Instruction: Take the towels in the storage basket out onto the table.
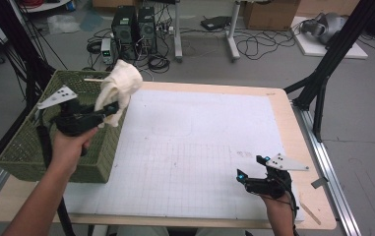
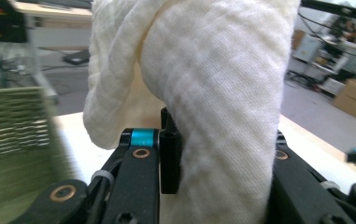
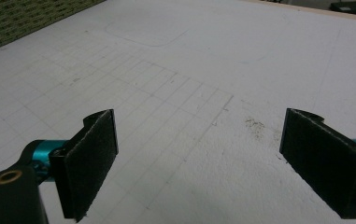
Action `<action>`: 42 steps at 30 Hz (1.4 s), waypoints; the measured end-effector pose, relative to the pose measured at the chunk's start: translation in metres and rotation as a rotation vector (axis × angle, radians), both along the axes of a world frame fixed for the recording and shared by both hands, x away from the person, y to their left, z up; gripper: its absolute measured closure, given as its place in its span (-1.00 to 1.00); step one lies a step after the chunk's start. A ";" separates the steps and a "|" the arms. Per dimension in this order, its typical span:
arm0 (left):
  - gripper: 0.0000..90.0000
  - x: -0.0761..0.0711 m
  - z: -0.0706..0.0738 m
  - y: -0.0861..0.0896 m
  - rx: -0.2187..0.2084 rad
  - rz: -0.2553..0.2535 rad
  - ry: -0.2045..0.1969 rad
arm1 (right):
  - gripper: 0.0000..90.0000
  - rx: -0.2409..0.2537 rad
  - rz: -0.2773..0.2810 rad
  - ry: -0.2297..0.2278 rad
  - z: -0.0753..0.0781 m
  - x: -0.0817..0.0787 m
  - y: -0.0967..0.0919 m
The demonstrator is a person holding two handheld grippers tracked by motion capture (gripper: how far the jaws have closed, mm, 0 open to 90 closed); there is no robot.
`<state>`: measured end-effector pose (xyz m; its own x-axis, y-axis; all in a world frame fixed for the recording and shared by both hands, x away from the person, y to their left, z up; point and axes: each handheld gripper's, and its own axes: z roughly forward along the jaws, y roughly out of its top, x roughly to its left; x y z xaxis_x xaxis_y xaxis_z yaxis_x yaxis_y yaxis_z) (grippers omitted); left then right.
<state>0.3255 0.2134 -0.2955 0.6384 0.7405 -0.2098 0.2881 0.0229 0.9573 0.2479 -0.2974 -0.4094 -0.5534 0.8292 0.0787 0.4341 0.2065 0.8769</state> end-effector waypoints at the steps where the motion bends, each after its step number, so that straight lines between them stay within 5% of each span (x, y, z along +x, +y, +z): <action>1: 0.60 0.000 -0.002 -0.007 0.001 -0.016 0.001 | -0.76 0.004 0.001 -0.002 0.000 0.000 0.000; 11: 0.60 -0.002 -0.025 -0.064 0.005 -0.146 0.033 | -0.76 0.001 -0.001 -0.001 0.000 0.000 -0.001; 21: 0.59 -0.001 -0.063 -0.111 0.112 -0.210 0.054 | -0.76 -0.013 0.004 -0.014 0.001 0.000 -0.002; 31: 0.56 0.003 -0.101 -0.143 0.203 -0.249 0.136 | -0.76 -0.008 -0.001 -0.009 0.000 0.000 -0.003; 42: 0.51 0.008 -0.128 -0.161 0.250 -0.251 0.198 | -0.76 -0.014 0.009 -0.004 -0.001 0.001 -0.004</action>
<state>0.3334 0.0522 -0.4237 0.7713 0.6105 -0.1801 0.4344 -0.2980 0.8500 0.2493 -0.3012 -0.4105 -0.5613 0.8251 0.0647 0.4289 0.2232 0.8753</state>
